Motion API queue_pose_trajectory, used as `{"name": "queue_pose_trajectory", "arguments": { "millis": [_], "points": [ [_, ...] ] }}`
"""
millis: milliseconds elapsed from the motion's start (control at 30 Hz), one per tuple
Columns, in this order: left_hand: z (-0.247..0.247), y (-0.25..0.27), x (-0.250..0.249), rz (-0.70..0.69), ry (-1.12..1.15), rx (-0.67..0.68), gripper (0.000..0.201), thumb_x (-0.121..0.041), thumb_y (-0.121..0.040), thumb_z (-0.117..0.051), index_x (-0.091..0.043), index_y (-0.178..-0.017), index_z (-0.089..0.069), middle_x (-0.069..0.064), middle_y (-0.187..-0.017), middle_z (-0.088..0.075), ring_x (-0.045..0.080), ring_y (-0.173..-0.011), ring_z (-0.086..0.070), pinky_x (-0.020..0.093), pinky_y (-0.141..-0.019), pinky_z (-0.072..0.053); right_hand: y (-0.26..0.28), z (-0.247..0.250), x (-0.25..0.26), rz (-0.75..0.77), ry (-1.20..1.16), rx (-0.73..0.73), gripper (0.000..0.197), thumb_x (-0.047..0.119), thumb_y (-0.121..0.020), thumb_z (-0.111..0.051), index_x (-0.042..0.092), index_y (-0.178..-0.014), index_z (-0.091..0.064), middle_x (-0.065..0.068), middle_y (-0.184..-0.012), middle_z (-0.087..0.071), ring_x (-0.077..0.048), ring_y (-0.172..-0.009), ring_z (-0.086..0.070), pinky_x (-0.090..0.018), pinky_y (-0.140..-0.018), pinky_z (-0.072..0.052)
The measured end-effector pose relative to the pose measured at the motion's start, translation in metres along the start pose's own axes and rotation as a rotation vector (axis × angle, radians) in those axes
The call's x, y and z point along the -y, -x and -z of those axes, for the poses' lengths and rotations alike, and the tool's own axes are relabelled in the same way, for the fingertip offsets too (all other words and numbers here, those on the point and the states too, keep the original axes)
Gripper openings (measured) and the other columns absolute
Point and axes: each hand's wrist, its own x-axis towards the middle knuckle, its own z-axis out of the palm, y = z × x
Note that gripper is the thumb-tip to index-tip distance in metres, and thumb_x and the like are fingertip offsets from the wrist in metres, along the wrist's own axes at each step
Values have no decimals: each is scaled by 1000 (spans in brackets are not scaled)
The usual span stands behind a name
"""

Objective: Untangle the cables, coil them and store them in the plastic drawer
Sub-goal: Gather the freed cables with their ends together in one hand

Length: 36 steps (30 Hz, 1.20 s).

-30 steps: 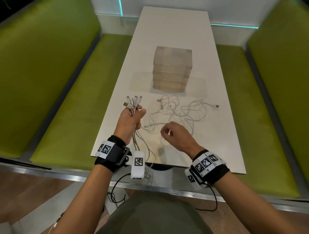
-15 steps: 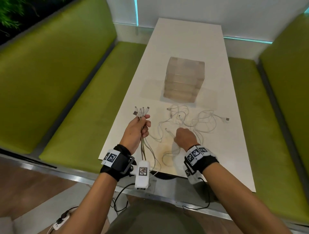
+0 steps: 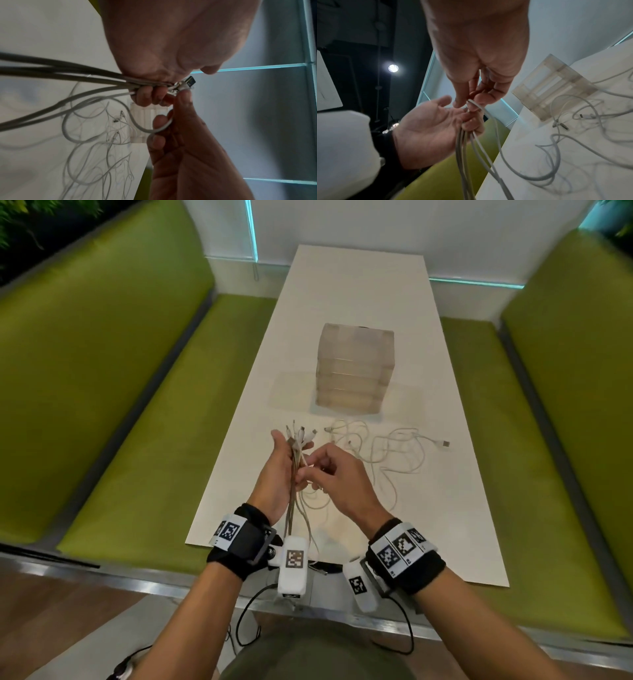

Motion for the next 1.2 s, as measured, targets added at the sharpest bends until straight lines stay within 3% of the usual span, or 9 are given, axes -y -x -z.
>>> {"name": "queue_pose_trajectory", "arguments": {
  "millis": [167,267,467,567,700,833,967,1100,1200],
  "points": [
    [-5,7,1,-58,-124,-94,33,-42,-98,-41,-13,-96,-57,2,-73,-58,16,-63,-58,30,-57,-47,-2,-9,-7,-28,58,20,17,13,-79,-73,11,-80,-56,-8,-74,-65,-12,-56,-59,-14,-54,-44],
    [-5,8,0,-97,-89,-152,30,-30,-102,-38,-10,-84,-52,-1,-68,-52,10,-54,-57,26,-50,-48,-1,-11,-10,-48,74,67,18,20,-81,-72,16,-80,-55,-2,-72,-63,-9,-57,-57,-12,-52,-40],
    [4,1,4,-98,70,-199,27,-28,-102,-40,-13,-84,-53,-5,-58,-42,13,-60,-47,26,-64,-44,0,0,-16,-27,205,232,12,29,-87,-65,22,-84,-57,8,-81,-63,-5,-77,-56,-16,-69,-43],
    [5,1,4,-142,164,-197,26,-27,-102,-37,-12,-85,-51,-5,-54,-40,14,-59,-53,29,-71,-49,-7,9,-20,19,557,284,16,39,-89,-61,24,-89,-57,7,-94,-62,-13,-98,-51,-33,-88,-38],
    [11,1,-7,-206,280,-190,28,-27,-103,-35,-13,-82,-48,-6,-53,-36,9,-44,-41,23,-48,-42,-20,23,-35,-236,929,516,40,54,-93,-43,19,-80,-59,-4,-95,-63,-25,-102,-51,-41,-89,-40],
    [31,-1,-24,-279,293,-254,28,-29,-103,-35,-13,-86,-51,-9,-54,-32,5,-42,-25,18,-41,-24,-20,44,-47,-267,802,558,34,43,-96,-46,15,-79,-57,-3,-93,-65,-21,-86,-57,-31,-73,-40],
    [46,0,-28,-292,204,-340,26,-34,-102,-41,-12,-92,-52,-10,-53,-28,5,-42,-21,20,-41,-18,-16,63,-43,-169,541,543,19,33,-96,-50,21,-86,-59,5,-74,-69,-8,-77,-60,-31,-79,-43],
    [37,2,-12,-206,-87,-211,33,-48,-83,-61,-17,-87,-51,-11,-53,-28,6,-44,-23,22,-45,-22,-9,63,-19,4,142,296,24,22,-100,-46,10,-89,-64,1,-52,-56,-13,-57,-54,-41,-87,-48],
    [12,8,1,-129,-254,-104,48,-60,-78,-63,-15,-97,-58,-10,-56,-34,8,-48,-30,22,-49,-30,-8,48,-1,68,-5,210,23,21,-100,-47,8,-90,-63,0,-49,-53,-16,-49,-51,-47,-80,-51]
  ]
}}
